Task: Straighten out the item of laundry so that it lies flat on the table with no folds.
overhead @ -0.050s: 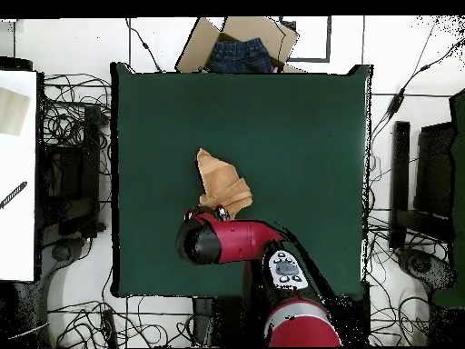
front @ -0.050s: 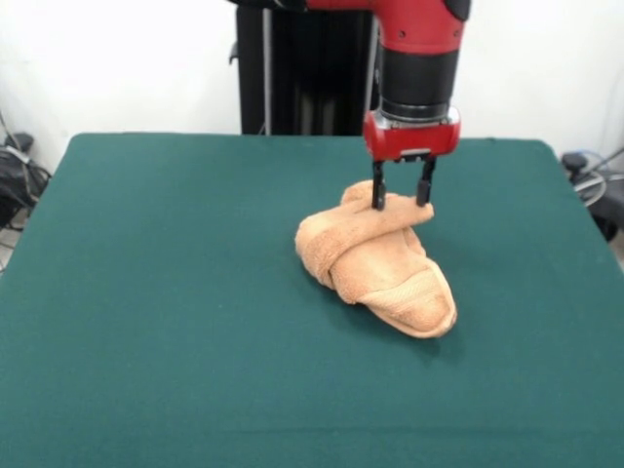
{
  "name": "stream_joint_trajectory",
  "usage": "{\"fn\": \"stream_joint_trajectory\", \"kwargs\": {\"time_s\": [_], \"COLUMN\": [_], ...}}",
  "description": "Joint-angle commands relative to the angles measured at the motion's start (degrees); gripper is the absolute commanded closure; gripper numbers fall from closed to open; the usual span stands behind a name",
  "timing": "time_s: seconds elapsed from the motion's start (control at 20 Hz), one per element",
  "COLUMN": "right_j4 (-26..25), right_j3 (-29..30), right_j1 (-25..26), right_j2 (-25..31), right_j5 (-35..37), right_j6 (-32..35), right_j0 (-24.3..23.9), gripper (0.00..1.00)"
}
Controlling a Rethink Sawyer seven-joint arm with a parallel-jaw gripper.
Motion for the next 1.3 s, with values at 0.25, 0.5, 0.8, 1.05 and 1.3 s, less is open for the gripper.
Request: {"fn": "stream_joint_trajectory", "kwargs": {"time_s": [0.25, 0.5, 0.8, 1.05, 1.3], "right_j4": [-1.12, -0.36, -0.05, -1.47, -1.22], "right_j3": [-4.32, -6.39, -8.22, -8.24, -7.84], "right_j1": [7.87, 10.80, 12.83, 12.98, 12.76], "right_j2": [-2.34, -3.38, -2.92, -2.37, -2.53], "right_j5": [-6.39, -8.01, -7.66, -10.39, -10.98], "right_j6": [8.80, 8.67, 7.76, 7.54, 7.98], "right_j0": [2.80, 4.01, 3.84, 3.12, 3.29], "gripper": [0.00, 0.00, 0.00, 1.00, 1.00]}}
